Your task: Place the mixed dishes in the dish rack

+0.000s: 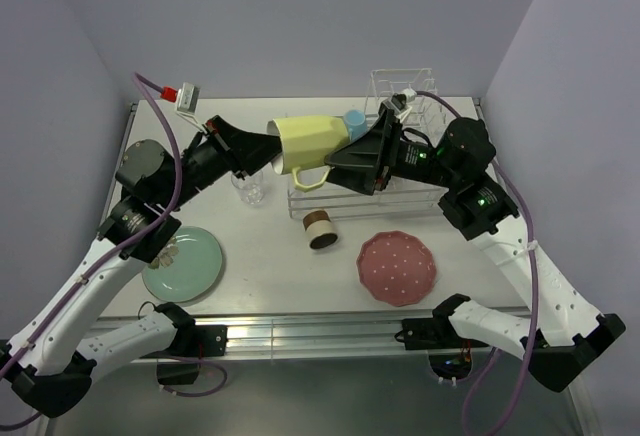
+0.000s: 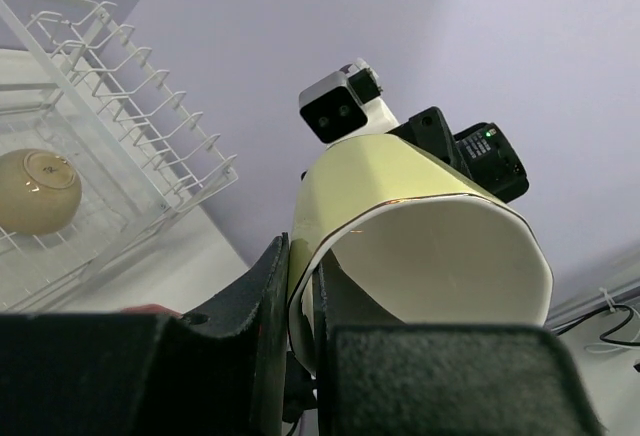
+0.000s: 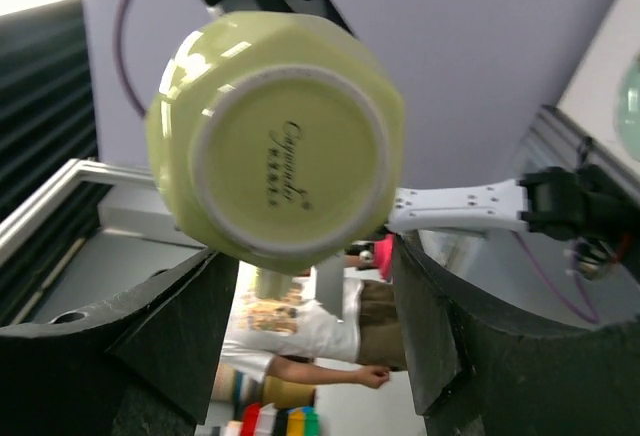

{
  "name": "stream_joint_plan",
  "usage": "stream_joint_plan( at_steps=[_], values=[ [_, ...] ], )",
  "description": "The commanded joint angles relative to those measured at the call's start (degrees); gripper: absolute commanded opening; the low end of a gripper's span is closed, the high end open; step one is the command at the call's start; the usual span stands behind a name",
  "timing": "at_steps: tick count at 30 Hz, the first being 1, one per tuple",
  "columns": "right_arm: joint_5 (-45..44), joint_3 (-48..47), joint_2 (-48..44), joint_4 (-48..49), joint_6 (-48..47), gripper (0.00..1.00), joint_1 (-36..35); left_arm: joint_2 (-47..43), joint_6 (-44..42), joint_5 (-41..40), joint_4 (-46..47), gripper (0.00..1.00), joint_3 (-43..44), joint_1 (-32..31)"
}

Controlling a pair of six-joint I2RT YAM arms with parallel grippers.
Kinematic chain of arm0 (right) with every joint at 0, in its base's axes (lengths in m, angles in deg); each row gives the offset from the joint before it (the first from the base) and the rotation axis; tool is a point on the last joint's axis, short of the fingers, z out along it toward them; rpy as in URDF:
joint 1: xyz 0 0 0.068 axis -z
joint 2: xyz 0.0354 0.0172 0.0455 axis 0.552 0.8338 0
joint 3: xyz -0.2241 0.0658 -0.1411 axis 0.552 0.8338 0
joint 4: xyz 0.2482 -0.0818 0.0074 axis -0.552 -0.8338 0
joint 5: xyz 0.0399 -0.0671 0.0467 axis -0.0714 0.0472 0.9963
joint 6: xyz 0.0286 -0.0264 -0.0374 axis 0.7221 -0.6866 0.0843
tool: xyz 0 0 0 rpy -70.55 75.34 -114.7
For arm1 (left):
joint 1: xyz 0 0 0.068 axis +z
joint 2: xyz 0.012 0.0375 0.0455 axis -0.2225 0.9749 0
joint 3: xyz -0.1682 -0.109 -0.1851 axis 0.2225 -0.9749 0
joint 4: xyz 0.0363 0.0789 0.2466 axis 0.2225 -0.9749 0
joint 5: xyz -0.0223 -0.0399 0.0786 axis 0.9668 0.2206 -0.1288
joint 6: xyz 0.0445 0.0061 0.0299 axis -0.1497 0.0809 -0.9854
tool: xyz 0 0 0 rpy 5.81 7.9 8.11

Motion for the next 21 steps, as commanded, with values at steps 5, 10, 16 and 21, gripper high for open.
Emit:
stream_joint_plan(
  at_steps=[5, 10, 16, 21],
  values=[
    [-2.55, -0.36, 1.54, 19.95, 10.78, 0.65, -3.53, -0.74, 3.02, 0.04, 12.96, 0.0, -0.88, 0.02],
    [-6.68, -3.7, 3.22, 18.12, 8.86, 0.54, -7.48, -0.21, 2.67, -0.75, 13.58, 0.0, -1.06, -0.07],
    [-14.94, -1.94, 1.64, 16.36, 6.57, 0.48, -9.16, -0.03, 1.44, -2.16, 13.41, 0.0, -1.49, -1.04],
    [-18.11, -1.15, 1.72, 16.7, 6.83, 0.45, -9.78, -0.38, 0.21, -2.86, 12.54, 0.0, -1.94, -1.56]
  ],
)
